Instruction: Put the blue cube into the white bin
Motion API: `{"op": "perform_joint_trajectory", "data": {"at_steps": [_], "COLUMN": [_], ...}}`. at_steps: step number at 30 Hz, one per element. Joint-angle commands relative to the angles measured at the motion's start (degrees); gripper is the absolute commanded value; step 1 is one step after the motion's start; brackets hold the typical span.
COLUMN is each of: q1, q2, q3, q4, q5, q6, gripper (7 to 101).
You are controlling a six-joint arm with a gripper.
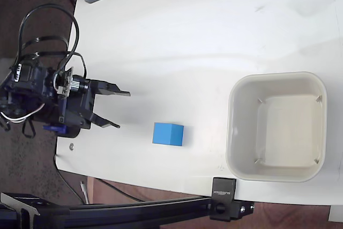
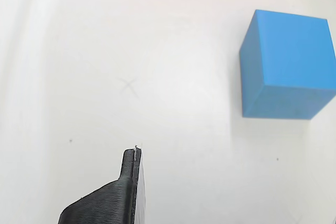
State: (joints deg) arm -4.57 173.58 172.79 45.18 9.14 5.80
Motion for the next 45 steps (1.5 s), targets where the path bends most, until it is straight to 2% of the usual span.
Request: {"op": "perform_joint_trajectory", "data": {"at_steps": [1,35,36,39,41,45], "q1": [0.4,0.4,1.6,9.8,11.2,13.4], "q2": [1.3,1.3,1.3,-0.1,-5.9,-25.3], "q3": [-1.4,-1.5,-2.5,-7.7,-13.3,-29.4], "q4": [-0.6,-0.8,-0.8,-0.4,0.1,4.7], "q5": [0.3,0.8,-0.1,-8.7,-10.1,-11.9], "q6": [-0.1,0.4,0.6,-3.9,-5.6,-7.1], "gripper": [100.5,100.5,100.5,100.5,100.5,100.3]}}
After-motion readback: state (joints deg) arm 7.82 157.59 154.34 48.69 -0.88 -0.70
